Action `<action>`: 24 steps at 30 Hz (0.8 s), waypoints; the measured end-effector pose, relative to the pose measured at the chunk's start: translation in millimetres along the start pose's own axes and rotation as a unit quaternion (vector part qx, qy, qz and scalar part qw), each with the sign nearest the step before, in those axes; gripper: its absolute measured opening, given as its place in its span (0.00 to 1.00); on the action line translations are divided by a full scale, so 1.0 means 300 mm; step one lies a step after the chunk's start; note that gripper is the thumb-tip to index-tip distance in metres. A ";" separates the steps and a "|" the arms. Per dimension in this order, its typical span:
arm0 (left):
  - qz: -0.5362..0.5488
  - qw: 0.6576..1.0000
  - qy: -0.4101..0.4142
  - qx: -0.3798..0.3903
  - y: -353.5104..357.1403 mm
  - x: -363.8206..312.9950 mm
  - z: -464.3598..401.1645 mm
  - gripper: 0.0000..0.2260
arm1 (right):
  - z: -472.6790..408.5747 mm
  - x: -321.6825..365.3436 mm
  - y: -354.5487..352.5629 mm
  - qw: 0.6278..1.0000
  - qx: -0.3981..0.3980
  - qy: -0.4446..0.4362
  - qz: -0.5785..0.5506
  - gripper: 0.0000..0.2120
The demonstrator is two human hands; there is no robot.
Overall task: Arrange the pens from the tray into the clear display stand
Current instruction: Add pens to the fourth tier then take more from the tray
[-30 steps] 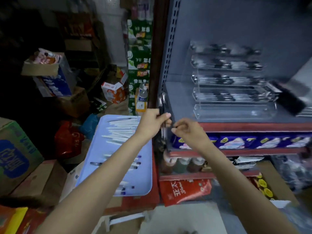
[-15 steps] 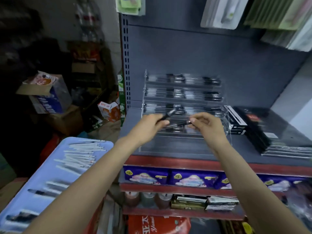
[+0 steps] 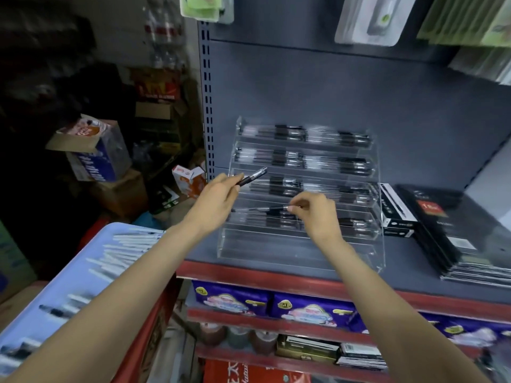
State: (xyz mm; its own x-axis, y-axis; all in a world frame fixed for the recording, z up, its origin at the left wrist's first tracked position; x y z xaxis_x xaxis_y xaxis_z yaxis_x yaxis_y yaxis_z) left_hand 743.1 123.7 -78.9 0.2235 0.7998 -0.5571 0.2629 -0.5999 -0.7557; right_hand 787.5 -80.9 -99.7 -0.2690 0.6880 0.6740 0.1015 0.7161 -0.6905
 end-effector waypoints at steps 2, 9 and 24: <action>0.034 0.999 -0.005 -0.022 -0.012 0.008 0.004 0.11 | 0.005 0.010 0.015 0.996 0.010 -0.023 0.087 0.03; 0.042 0.999 -0.002 -0.019 -0.033 0.024 0.012 0.06 | -0.021 0.022 0.033 0.986 0.033 -0.055 0.153 0.05; -0.007 0.999 0.026 -0.043 0.023 -0.055 -0.018 0.14 | 0.001 0.006 -0.073 0.974 0.011 -0.023 -0.225 0.05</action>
State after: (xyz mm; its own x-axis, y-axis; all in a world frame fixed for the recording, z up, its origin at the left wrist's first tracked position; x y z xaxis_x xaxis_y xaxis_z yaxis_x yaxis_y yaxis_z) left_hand 746.5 106.2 -73.1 0.2663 0.8075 -0.5263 0.3457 -0.5897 -0.7299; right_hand 784.5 -95.3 -83.4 -0.3246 0.2994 0.8972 -0.0578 0.9405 -0.3347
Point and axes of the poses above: each hand's wrist, its own z-axis away from the middle knuckle, its own y-axis out of the palm, x = y × z, the point moved 1 cm from there along -z, towards the middle knuckle, and after that the axes turned 2 degrees about -z, right-handed, at the moved point
